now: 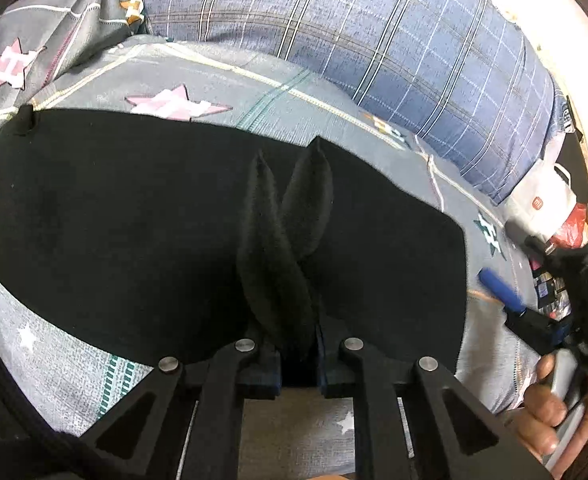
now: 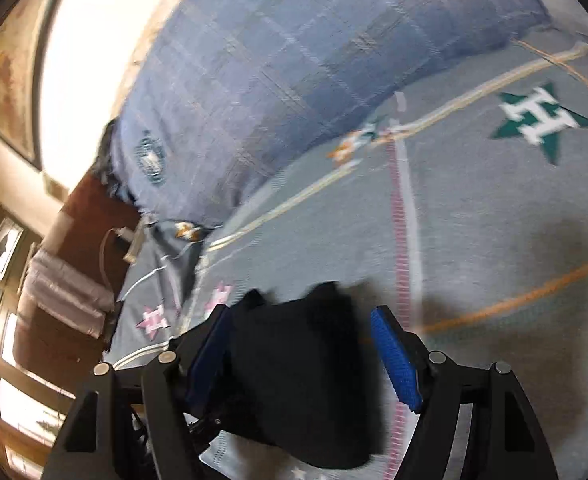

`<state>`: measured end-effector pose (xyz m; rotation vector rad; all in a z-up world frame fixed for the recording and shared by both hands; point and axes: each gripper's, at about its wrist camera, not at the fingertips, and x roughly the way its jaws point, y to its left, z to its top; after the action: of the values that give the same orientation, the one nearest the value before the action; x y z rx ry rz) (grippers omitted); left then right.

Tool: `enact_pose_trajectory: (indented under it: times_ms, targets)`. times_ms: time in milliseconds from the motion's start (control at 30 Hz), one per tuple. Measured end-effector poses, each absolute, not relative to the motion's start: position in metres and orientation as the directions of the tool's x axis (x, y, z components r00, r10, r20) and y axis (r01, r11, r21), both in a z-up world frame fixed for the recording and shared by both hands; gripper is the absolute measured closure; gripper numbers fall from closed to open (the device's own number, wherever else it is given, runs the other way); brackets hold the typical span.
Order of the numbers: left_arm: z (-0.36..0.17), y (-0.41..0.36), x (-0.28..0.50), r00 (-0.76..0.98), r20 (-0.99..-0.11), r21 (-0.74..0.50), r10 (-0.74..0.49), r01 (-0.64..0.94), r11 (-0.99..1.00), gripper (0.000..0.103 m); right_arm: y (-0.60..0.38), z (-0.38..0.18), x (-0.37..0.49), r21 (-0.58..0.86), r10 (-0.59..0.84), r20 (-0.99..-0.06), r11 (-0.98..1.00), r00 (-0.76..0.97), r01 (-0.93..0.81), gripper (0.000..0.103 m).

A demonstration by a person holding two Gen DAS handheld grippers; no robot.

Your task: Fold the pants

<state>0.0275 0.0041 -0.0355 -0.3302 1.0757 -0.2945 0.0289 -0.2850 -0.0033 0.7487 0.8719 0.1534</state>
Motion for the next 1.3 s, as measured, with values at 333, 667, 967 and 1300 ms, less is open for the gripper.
enact_pose_trajectory:
  times_ms: [333, 667, 967, 1300]
  targets:
    - [-0.038, -0.001, 0.028, 0.451, -0.813, -0.370, -0.368, 0.086, 0.925, 0.086, -0.267, -0.038, 0.034, 0.589, 0.449, -0.752, 0.787, 0.483, 0.185, 0.066]
    - [-0.014, -0.046, 0.056, 0.413, -0.839, -0.318, -0.355, 0.158, 0.935, 0.088, -0.260, 0.016, 0.052, 0.440, 0.294, -0.774, 0.886, 0.560, 0.144, 0.084]
    - [-0.030, -0.079, 0.063, 0.383, -0.823, -0.331, -0.420, 0.278, 0.902, 0.072, -0.314, -0.014, 0.077, 0.337, 0.167, -0.857, 0.897, 0.488, 0.287, 0.078]
    - [0.013, 0.012, 0.059, 0.442, -0.784, -0.434, -0.436, 0.112, 0.894, 0.033, -0.307, 0.038, 0.040, 0.351, 0.060, -0.728, 0.888, 0.683, 0.296, 0.023]
